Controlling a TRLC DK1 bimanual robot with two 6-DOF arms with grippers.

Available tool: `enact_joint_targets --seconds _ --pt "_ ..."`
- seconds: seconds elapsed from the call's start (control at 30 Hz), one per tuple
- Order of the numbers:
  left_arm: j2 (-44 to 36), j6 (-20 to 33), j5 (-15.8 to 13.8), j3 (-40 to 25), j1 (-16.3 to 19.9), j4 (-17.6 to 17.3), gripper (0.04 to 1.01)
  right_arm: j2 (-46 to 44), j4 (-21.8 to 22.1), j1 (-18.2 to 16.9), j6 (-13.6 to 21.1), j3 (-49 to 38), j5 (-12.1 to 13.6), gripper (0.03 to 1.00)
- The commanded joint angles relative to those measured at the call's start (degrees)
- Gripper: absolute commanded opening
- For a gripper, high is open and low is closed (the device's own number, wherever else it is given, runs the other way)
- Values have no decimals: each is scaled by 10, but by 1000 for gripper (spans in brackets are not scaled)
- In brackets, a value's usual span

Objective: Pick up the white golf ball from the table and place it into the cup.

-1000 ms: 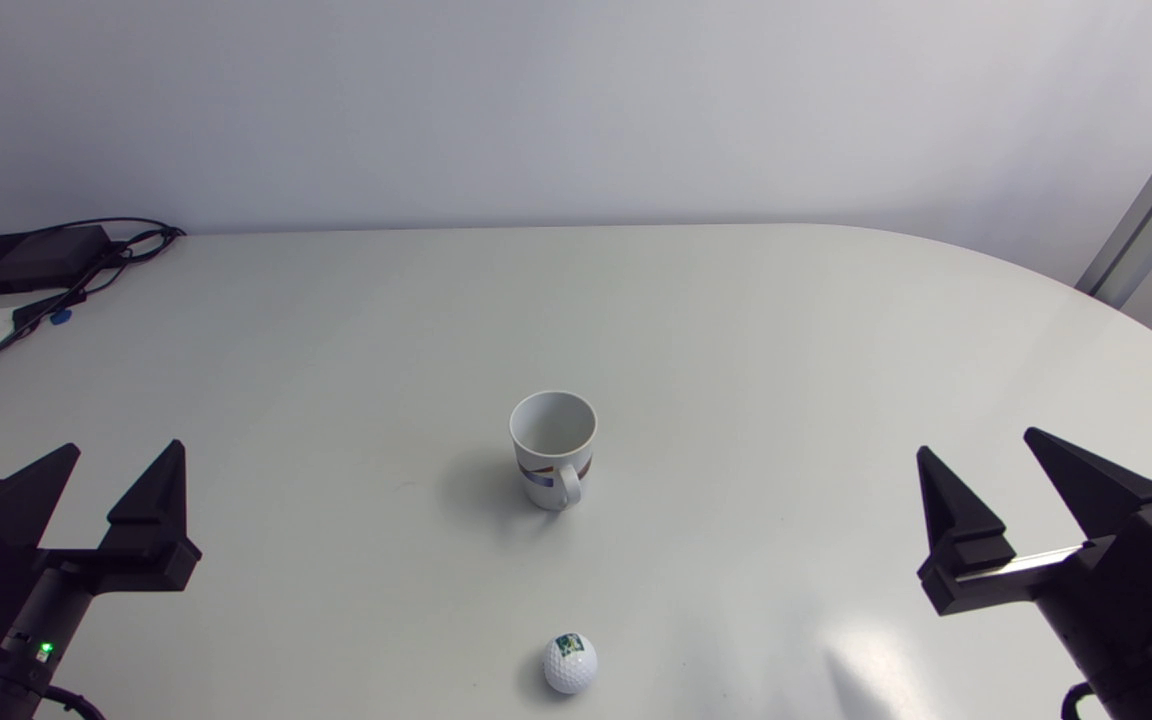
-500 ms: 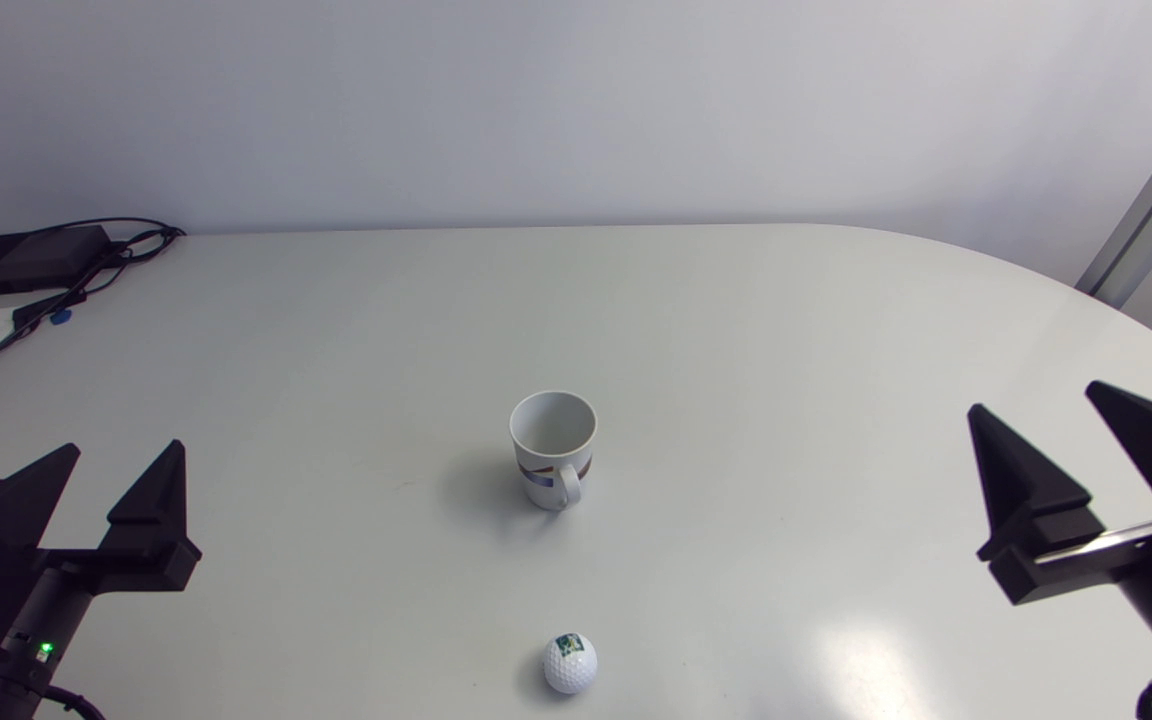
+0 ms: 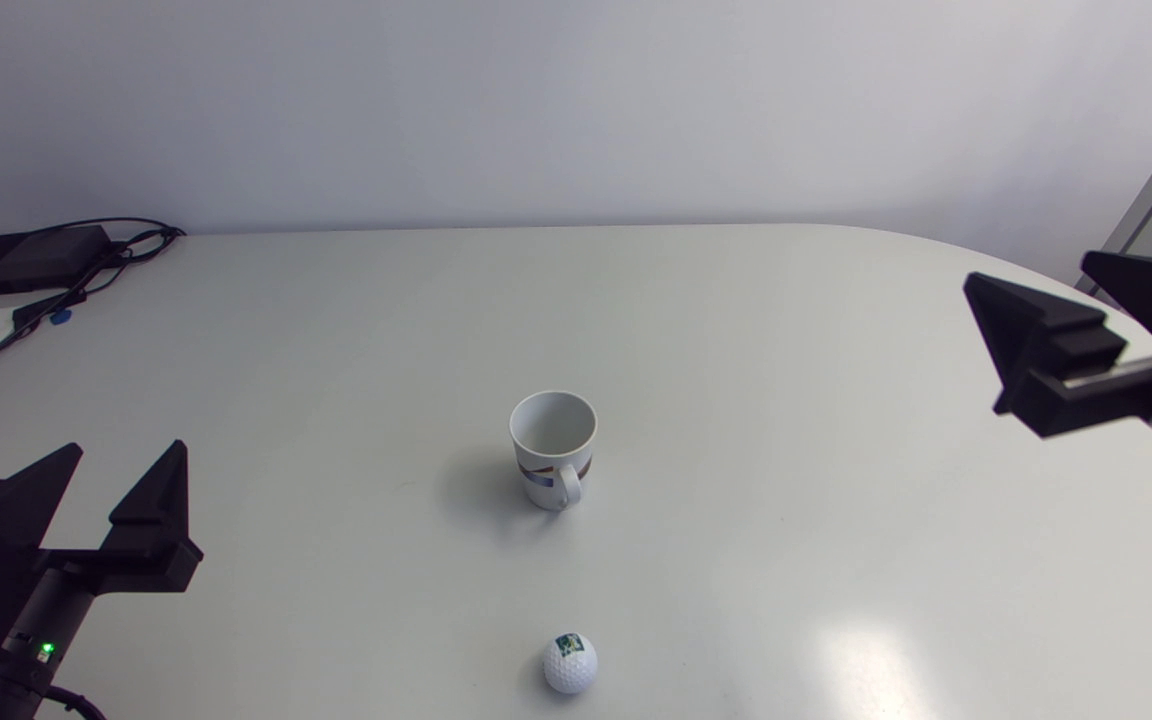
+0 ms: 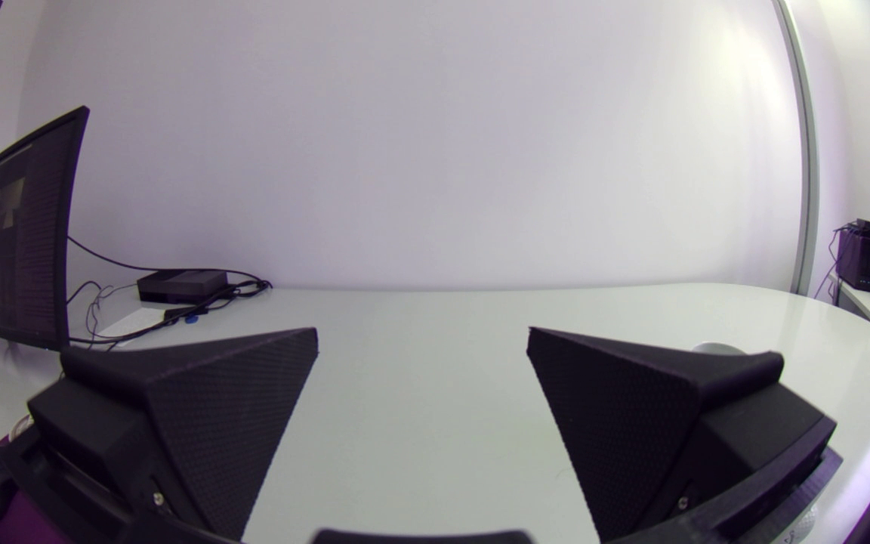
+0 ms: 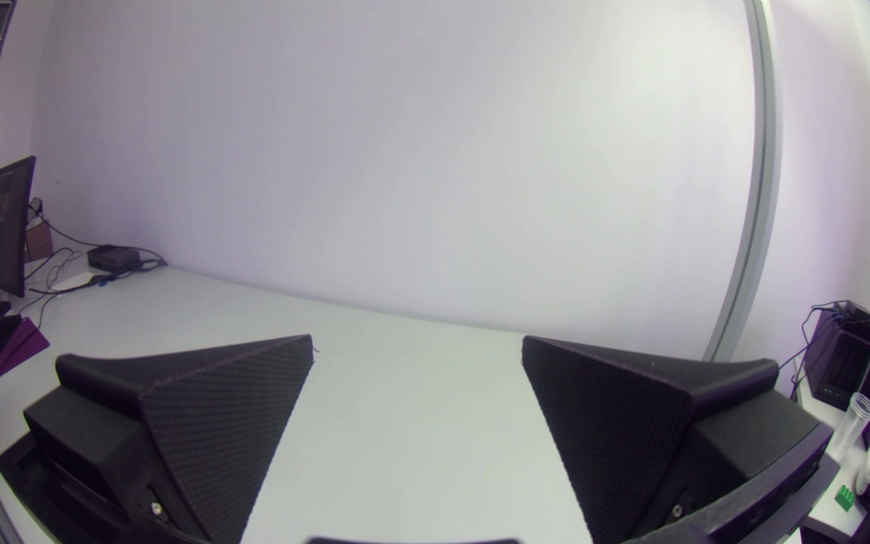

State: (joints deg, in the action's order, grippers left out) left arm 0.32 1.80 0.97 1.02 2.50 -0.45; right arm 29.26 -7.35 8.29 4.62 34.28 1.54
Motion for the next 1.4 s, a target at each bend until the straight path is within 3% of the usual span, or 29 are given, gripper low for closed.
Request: enact_joint_targets --seconds 0.0,0.2,0.33,0.4,0.47,0.53,0.73,0.83,0.93,1.03,1.13,1.3,1.37 --pt "-8 -7 -4 -8 -4 -4 993 94 1 -6 -12 40 11 974" --pt "-8 -7 -4 -8 -2 -4 993 264 -41 -33 -13 110 64 974" --pt "-8 -7 -4 -8 -3 -4 993 352 -101 -49 -21 159 122 974" --pt "-8 -7 -4 -8 -4 -4 993 392 -130 -55 -6 183 145 974" --pt "-8 -7 -4 -8 -4 -4 993 436 -160 -70 4 206 191 974" --pt "-8 -7 -4 -8 -6 -4 993 473 -187 -77 17 226 207 974" --pt "-8 -7 -4 -8 -11 -4 993 571 -282 -60 127 279 208 974" --pt "-8 -7 -4 -8 -12 -4 993 590 -296 -45 170 284 207 974" --pt "-8 -7 -4 -8 -12 -4 993 595 -351 -22 255 297 206 974" --pt "-8 -7 -4 -8 -13 -4 993 585 -391 1 313 290 219 974" --pt "-8 -7 -4 -8 -12 -4 993 571 -414 24 373 267 231 974" --pt "-8 -7 -4 -8 -12 -4 993 524 -410 66 475 204 235 974" --pt "-8 -7 -4 -8 -12 -4 993 514 -412 78 496 191 239 974"
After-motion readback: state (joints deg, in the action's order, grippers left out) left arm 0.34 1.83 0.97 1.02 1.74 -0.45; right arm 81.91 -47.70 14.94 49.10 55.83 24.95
